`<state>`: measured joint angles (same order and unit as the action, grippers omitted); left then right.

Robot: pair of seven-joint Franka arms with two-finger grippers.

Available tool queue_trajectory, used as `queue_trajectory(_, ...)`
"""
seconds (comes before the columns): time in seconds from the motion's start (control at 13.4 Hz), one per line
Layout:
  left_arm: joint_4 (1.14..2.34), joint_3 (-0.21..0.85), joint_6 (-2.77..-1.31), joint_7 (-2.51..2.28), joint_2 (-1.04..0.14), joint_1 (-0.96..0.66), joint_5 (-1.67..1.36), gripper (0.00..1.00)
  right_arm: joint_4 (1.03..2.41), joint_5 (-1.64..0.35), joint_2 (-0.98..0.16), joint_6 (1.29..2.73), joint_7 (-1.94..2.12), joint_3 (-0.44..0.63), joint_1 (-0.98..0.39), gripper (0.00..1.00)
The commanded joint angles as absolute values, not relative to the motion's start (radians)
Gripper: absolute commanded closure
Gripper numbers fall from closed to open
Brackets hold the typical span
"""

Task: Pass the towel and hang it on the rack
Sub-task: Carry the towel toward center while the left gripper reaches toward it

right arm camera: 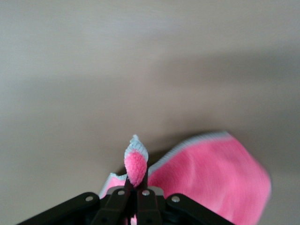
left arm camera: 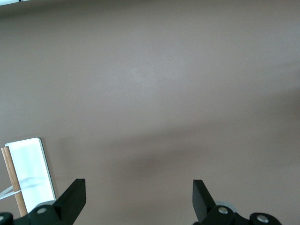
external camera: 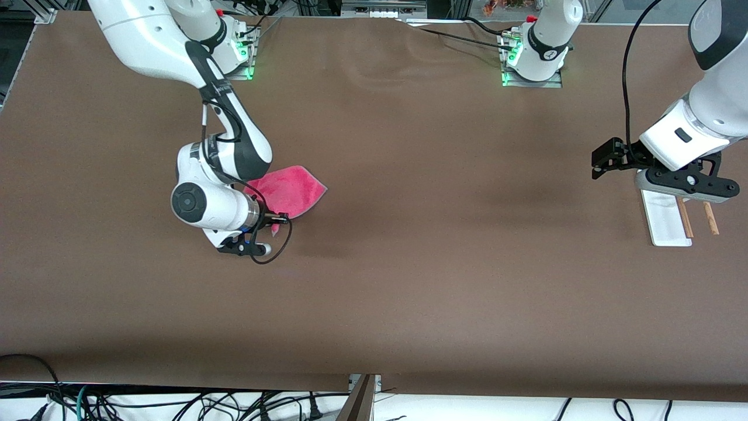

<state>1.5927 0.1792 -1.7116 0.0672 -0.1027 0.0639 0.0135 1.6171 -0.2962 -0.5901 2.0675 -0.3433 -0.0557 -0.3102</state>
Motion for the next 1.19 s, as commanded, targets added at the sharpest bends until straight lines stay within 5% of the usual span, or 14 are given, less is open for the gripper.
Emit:
queue_trajectory(0.0,1.551,0.196,-1.706,0.080,-0.159,0.043,0.032,0.00,1.487,-0.382,-0.592,1.941,-0.492,-0.089,-0.321,1.00)
queue_trajectory(0.52,1.480,0.216,-1.704,0.090,-0.264,-0.014,-0.280,0.00,1.289,-0.626,-0.601,1.905,-0.979,-0.261,-0.321,1.00)
queue_trajectory(1.12,1.489,0.216,-1.704,0.584,-0.438,0.005,-0.662,0.00,1.243,-0.750,-0.600,2.184,-1.400,-0.443,-0.324,1.00)
